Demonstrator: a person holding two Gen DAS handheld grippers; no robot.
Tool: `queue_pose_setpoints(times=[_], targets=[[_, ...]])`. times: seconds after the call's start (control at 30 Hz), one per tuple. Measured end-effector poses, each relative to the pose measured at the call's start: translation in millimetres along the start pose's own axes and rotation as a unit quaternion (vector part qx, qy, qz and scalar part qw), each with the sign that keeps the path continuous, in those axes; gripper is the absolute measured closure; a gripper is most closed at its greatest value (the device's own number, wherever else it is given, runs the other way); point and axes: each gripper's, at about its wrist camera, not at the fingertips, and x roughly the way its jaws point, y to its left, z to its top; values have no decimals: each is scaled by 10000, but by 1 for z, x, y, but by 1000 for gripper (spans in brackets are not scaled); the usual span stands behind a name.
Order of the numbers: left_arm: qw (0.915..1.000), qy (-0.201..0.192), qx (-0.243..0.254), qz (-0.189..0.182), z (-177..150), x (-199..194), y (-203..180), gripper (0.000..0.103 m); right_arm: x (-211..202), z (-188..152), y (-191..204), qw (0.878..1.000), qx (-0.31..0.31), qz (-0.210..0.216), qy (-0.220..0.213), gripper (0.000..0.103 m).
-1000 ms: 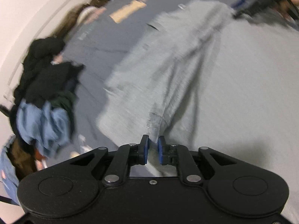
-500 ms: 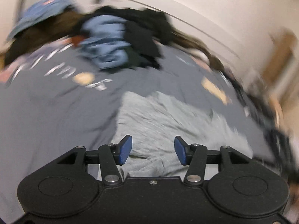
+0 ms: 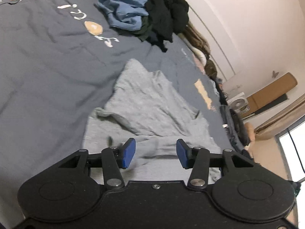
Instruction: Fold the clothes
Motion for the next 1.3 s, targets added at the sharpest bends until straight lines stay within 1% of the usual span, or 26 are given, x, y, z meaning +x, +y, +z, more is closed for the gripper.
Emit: queue_pose_setpoints(times=[0.1, 0.17, 0.2, 0.27, 0.33, 0.43, 0.5, 0.53, 0.6, 0.67, 0.7, 0.87, 1.0, 1.17, 1.2, 1.23, 1.3], targets=[[9997, 2, -232, 123, 3, 0, 13, 57, 10, -6, 13, 9998, -76, -71, 176, 49], [9990, -143, -209, 366, 7, -5, 17, 57, 16, -14, 26, 9993, -191, -188, 262, 49], [9984, -219, -178, 486, 10, -7, 18, 57, 20, -18, 39, 9983, -384, -333, 273, 48], [9981, -209, -148, 559, 14, -9, 19, 57, 30, -27, 66, 9937, -874, -647, 258, 48], [9978, -184, -116, 629, 15, -13, 19, 57, 43, -37, 95, 9856, -1399, -932, 197, 48], [9965, -194, -40, 813, 17, -17, 20, 57, 66, -50, 132, 9702, -2094, -1211, 166, 48], [9965, -167, -106, 810, 21, -20, 23, 57, 82, -60, 155, 9571, -2512, -1439, 133, 48], [9967, -152, -128, 793, 22, -21, 24, 57, 89, -64, 163, 9523, -2661, -1485, 163, 48], [9970, -100, -112, 756, 22, -21, 25, 56, 102, -75, 179, 9372, -3068, -1645, 232, 48], [9966, -45, 8, 827, 22, -22, 24, 56, 113, -83, 191, 9218, -3413, -1814, 281, 48], [9963, -18, 65, 860, 22, -22, 24, 56, 118, -87, 195, 9158, -3535, -1881, 305, 48], [9960, -30, 104, 891, 25, -27, 27, 56, 138, -101, 204, 8940, -3905, -2149, 467, 48], [9964, -67, 17, 840, 28, -32, 32, 56, 152, -111, 208, 8730, -4243, -2323, 618, 48], [9969, -51, 50, 782, 29, -33, 31, 55, 164, -111, 204, 8609, -4381, -2480, 737, 50], [9969, -41, 56, 786, 29, -33, 31, 55, 165, -111, 203, 8588, -4404, -2501, 769, 56], [9967, -32, 81, 804, 29, -33, 31, 55, 164, -110, 202, 8593, -4408, -2466, 811, 60], [9964, -38, 111, 840, 29, -33, 31, 55, 158, -107, 201, 8634, -4337, -2454, 785, 75]])
